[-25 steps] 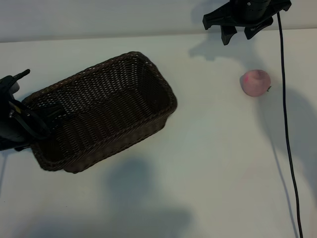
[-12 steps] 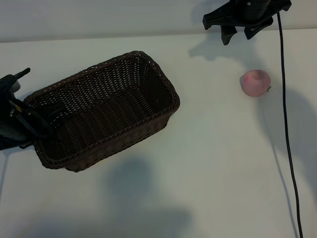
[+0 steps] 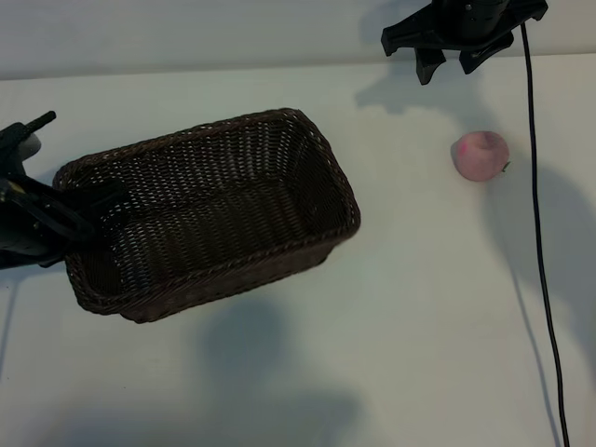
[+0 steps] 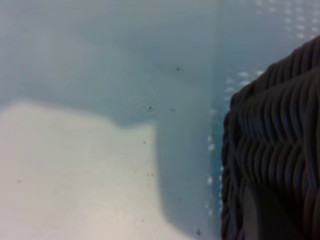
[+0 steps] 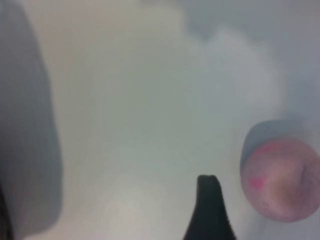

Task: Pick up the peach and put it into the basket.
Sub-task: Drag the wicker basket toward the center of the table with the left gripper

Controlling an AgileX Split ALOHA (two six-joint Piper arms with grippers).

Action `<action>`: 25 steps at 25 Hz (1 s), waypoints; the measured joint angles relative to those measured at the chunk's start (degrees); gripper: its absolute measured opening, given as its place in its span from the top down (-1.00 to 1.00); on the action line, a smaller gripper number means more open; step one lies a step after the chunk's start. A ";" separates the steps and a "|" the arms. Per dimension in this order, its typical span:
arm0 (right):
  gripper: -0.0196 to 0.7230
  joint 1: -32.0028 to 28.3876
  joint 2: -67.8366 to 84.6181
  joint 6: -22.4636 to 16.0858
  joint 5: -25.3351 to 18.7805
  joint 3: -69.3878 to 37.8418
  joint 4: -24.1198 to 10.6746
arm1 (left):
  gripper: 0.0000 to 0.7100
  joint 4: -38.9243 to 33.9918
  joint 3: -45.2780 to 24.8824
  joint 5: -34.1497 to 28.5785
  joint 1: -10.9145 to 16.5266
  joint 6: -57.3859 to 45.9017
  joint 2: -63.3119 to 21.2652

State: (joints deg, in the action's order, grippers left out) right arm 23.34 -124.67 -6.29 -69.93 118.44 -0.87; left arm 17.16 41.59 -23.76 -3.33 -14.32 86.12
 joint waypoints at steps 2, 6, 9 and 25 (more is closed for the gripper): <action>-0.42 0.00 0.00 0.11 0.00 0.00 0.00 | 0.72 5.67 0.86 -1.72 0.61 5.96 -0.19; -0.42 0.00 0.00 0.23 0.00 0.00 0.00 | 0.72 14.75 4.15 -4.05 0.85 16.18 -0.24; -0.42 0.00 0.00 0.35 0.00 0.00 0.05 | 0.72 15.71 7.37 -5.50 0.85 18.47 0.38; -0.42 0.00 0.00 0.80 0.00 0.00 0.00 | 0.72 10.94 24.43 -10.11 -3.85 19.53 18.80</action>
State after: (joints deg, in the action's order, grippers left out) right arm 23.34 -124.67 -5.49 -69.93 118.44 -0.87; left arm 28.10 66.02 -33.88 -7.18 5.22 104.92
